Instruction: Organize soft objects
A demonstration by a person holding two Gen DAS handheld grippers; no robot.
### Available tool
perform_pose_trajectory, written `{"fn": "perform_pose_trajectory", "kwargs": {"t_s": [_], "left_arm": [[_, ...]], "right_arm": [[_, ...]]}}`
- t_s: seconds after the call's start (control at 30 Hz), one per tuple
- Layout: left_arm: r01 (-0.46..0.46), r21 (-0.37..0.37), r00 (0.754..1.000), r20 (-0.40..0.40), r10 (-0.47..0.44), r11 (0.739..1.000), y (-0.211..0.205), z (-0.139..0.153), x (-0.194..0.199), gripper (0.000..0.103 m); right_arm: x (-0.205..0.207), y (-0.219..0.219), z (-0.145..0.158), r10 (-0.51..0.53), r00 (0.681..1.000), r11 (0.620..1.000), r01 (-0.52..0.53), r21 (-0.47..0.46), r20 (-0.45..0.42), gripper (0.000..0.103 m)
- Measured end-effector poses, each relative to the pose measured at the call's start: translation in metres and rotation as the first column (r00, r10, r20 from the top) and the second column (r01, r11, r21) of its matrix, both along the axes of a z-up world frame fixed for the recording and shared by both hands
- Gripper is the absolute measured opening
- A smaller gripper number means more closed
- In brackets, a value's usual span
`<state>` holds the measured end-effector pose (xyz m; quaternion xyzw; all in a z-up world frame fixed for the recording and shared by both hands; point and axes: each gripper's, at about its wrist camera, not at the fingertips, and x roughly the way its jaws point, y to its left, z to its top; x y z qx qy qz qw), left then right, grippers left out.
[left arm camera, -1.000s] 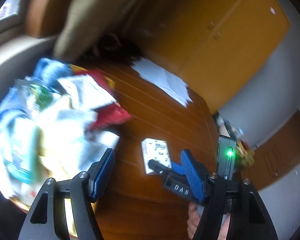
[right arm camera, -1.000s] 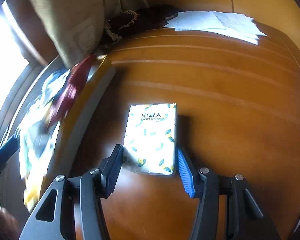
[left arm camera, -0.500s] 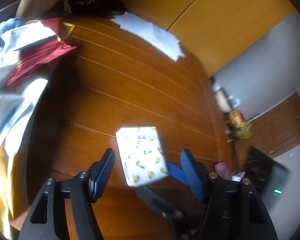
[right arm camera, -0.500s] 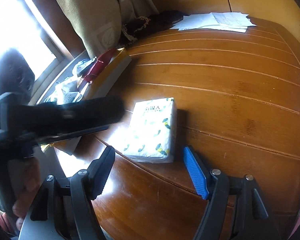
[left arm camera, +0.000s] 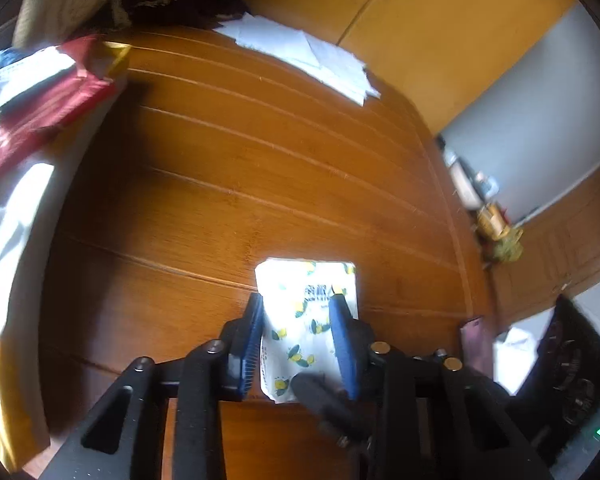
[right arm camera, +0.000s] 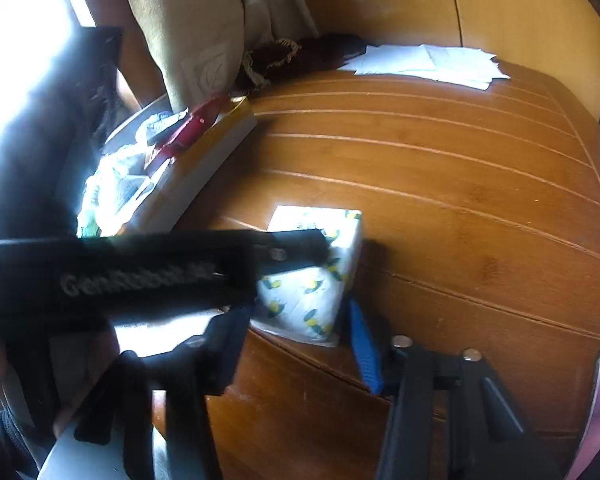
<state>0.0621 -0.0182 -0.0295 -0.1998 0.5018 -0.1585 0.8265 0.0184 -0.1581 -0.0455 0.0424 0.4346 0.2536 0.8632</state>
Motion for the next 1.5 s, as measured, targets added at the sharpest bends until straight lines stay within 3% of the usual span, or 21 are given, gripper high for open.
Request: {"fn": "perform_pose_trajectory", "kwargs": {"t_s": [0.2, 0.33, 0.47, 0.6, 0.77, 1.03, 1.1, 1.17, 1.2, 1.27, 1.37, 1.47, 1.5], "left_arm": [[-0.062, -0.036, 0.992, 0.105, 0.066, 0.997, 0.033, 0.041, -0.023, 0.031], [-0.145, -0.040, 0.967, 0.207, 0.150, 0.989, 0.077, 0.079, -0.040, 0.031], [-0.230, -0.046, 0.936, 0.263, 0.234, 0.972, 0.125, 0.101, -0.039, 0.031], [-0.304, -0.051, 0.915, 0.264, 0.306, 0.951, 0.167, 0.102, -0.021, 0.031], [-0.363, -0.110, 0.902, 0.208, 0.378, 0.925, 0.216, 0.088, -0.010, 0.031], [-0.414, -0.114, 0.883, 0.189, 0.429, 0.903, 0.238, 0.068, 0.006, 0.035], [-0.435, -0.084, 0.873, 0.202, 0.443, 0.896, 0.237, 0.068, 0.001, 0.047], [-0.459, -0.040, 0.855, 0.253, 0.453, 0.887, 0.231, 0.077, -0.011, 0.060], [-0.469, -0.015, 0.845, 0.283, 0.454, 0.883, 0.226, 0.081, -0.018, 0.069], [-0.496, 0.049, 0.818, 0.361, 0.448, 0.867, 0.214, 0.093, -0.038, 0.079], [-0.551, 0.189, 0.785, 0.447, 0.428, 0.813, 0.194, 0.101, -0.061, 0.097], [-0.554, 0.337, 0.805, 0.451, 0.387, 0.761, 0.176, 0.099, -0.078, 0.097], [-0.569, 0.357, 0.797, 0.460, 0.391, 0.740, 0.171, 0.098, -0.087, 0.097]], "right_arm": [[-0.007, 0.006, 0.029, 0.043, 0.997, 0.996, -0.048, 0.079, 0.057, 0.034], [-0.007, 0.045, 0.060, 0.118, 0.983, 0.989, -0.130, 0.075, 0.143, 0.033], [0.008, 0.090, 0.082, 0.183, 0.968, 0.976, -0.200, 0.087, 0.173, 0.034], [0.041, 0.138, 0.091, 0.239, 0.963, 0.959, -0.254, 0.125, 0.128, 0.035], [0.065, 0.178, 0.089, 0.257, 0.963, 0.953, -0.266, 0.141, 0.083, 0.035], [0.086, 0.204, 0.073, 0.232, 0.971, 0.954, -0.237, 0.182, 0.048, 0.038], [0.088, 0.199, 0.069, 0.226, 0.974, 0.951, -0.227, 0.210, 0.028, 0.039], [0.084, 0.188, 0.072, 0.217, 0.975, 0.943, -0.220, 0.248, 0.040, 0.052], [0.078, 0.181, 0.073, 0.202, 0.978, 0.947, -0.208, 0.246, 0.049, 0.068], [0.065, 0.165, 0.074, 0.148, 0.988, 0.967, -0.156, 0.202, 0.053, 0.071], [0.045, 0.145, 0.075, 0.128, 0.989, 0.975, -0.139, 0.172, 0.071, 0.072], [0.021, 0.131, 0.072, 0.087, 0.992, 0.989, -0.097, 0.109, 0.095, 0.076], [0.010, 0.128, 0.069, 0.061, 0.993, 0.996, -0.068, 0.064, 0.105, 0.076]]}}
